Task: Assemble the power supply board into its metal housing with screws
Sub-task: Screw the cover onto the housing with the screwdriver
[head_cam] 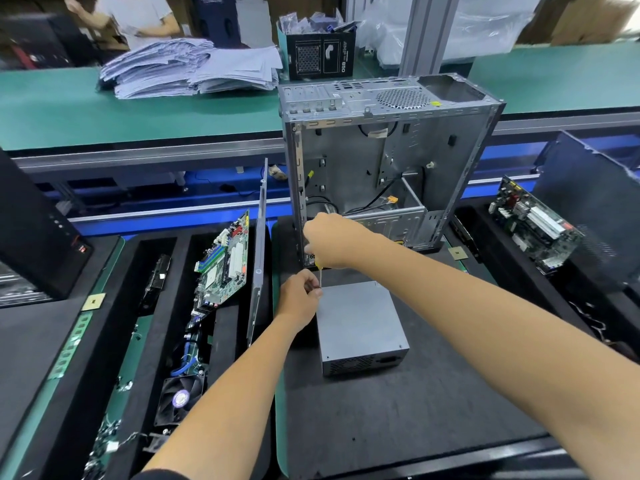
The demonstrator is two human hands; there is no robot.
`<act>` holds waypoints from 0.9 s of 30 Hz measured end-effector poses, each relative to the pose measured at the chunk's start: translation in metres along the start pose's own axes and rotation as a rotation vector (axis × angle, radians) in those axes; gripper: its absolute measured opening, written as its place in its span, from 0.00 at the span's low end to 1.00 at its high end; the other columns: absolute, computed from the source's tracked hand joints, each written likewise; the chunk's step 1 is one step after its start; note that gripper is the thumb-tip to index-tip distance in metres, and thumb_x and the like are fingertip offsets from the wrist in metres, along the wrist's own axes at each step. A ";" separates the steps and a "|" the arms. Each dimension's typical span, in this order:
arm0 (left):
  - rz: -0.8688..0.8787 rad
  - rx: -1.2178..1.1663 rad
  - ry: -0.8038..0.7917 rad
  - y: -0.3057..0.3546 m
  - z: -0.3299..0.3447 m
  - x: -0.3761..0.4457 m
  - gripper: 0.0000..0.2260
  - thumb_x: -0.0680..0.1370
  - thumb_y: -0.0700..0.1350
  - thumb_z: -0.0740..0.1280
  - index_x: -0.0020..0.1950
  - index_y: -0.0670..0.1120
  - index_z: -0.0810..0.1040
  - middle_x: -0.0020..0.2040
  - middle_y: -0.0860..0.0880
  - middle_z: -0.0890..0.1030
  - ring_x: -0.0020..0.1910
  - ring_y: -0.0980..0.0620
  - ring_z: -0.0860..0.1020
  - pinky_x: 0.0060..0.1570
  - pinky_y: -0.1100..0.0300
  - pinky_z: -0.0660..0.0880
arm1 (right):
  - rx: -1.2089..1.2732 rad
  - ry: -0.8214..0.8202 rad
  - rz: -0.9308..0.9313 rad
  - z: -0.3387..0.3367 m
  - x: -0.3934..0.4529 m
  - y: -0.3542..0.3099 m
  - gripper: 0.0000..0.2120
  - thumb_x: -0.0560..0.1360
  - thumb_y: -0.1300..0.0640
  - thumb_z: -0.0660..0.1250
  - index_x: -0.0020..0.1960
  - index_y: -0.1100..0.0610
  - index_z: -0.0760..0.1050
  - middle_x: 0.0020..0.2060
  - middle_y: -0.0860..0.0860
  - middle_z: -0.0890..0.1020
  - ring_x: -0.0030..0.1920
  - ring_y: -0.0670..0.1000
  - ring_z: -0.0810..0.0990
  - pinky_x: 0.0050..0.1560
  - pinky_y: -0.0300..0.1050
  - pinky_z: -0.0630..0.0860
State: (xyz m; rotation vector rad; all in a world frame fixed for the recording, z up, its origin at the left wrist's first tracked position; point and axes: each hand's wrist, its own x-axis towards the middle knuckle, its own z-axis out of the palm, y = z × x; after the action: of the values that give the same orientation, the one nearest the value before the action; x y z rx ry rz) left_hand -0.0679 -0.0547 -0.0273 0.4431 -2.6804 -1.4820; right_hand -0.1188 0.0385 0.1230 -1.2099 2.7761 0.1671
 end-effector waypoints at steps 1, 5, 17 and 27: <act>0.000 0.009 0.001 -0.001 0.000 0.001 0.07 0.75 0.36 0.68 0.40 0.46 0.72 0.44 0.43 0.78 0.41 0.51 0.73 0.39 0.63 0.68 | -0.036 0.031 0.015 0.001 0.000 0.000 0.08 0.81 0.57 0.58 0.44 0.59 0.67 0.36 0.53 0.70 0.36 0.52 0.71 0.36 0.46 0.67; -0.017 0.010 -0.001 -0.002 0.001 0.002 0.06 0.75 0.37 0.68 0.41 0.45 0.73 0.43 0.45 0.77 0.40 0.51 0.73 0.36 0.67 0.67 | 0.033 -0.085 -0.026 0.002 -0.001 0.004 0.07 0.80 0.57 0.58 0.54 0.60 0.69 0.49 0.57 0.70 0.43 0.56 0.75 0.39 0.49 0.71; -0.023 0.015 -0.005 -0.001 0.001 0.002 0.06 0.75 0.37 0.67 0.41 0.45 0.72 0.42 0.46 0.76 0.39 0.52 0.72 0.36 0.63 0.69 | 0.086 -0.089 0.018 0.003 0.001 0.003 0.07 0.79 0.56 0.59 0.46 0.58 0.66 0.43 0.51 0.67 0.38 0.55 0.74 0.35 0.48 0.69; -0.019 0.019 0.001 -0.001 0.002 0.003 0.06 0.75 0.37 0.67 0.41 0.44 0.72 0.41 0.46 0.75 0.37 0.53 0.70 0.36 0.64 0.67 | -0.043 -0.038 -0.009 0.005 0.001 0.003 0.07 0.82 0.56 0.56 0.51 0.58 0.69 0.47 0.55 0.72 0.39 0.54 0.72 0.37 0.48 0.69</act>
State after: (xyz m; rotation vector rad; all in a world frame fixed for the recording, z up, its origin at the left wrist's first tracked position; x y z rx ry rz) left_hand -0.0706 -0.0541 -0.0290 0.4717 -2.6989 -1.4621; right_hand -0.1217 0.0409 0.1184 -1.2154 2.7481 0.2468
